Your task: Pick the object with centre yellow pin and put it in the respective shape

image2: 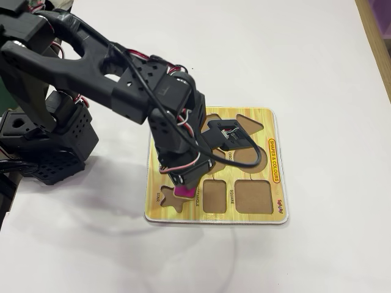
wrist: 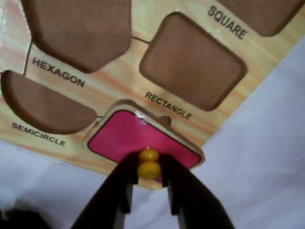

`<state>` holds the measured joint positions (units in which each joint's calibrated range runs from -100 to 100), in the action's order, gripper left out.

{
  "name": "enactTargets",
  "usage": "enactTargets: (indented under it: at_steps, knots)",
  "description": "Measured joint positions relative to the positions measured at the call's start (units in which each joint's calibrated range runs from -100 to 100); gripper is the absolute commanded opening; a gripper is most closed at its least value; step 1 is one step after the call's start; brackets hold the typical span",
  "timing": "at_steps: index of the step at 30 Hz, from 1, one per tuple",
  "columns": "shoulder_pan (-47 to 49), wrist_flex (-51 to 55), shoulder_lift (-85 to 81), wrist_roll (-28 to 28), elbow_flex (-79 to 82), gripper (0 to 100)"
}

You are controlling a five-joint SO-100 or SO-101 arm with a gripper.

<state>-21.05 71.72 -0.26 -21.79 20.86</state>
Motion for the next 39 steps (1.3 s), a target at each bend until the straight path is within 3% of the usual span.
enactTargets:
  at_steps: [11, 26, 39]
  knots:
    - [-4.5, -7.3, 3.9, 4.4, 0.0, 1]
    - [2.4, -11.4, 5.8, -0.5, 0.0, 1]
    - [2.9, -13.5, 5.8, -0.2, 0.0, 1]
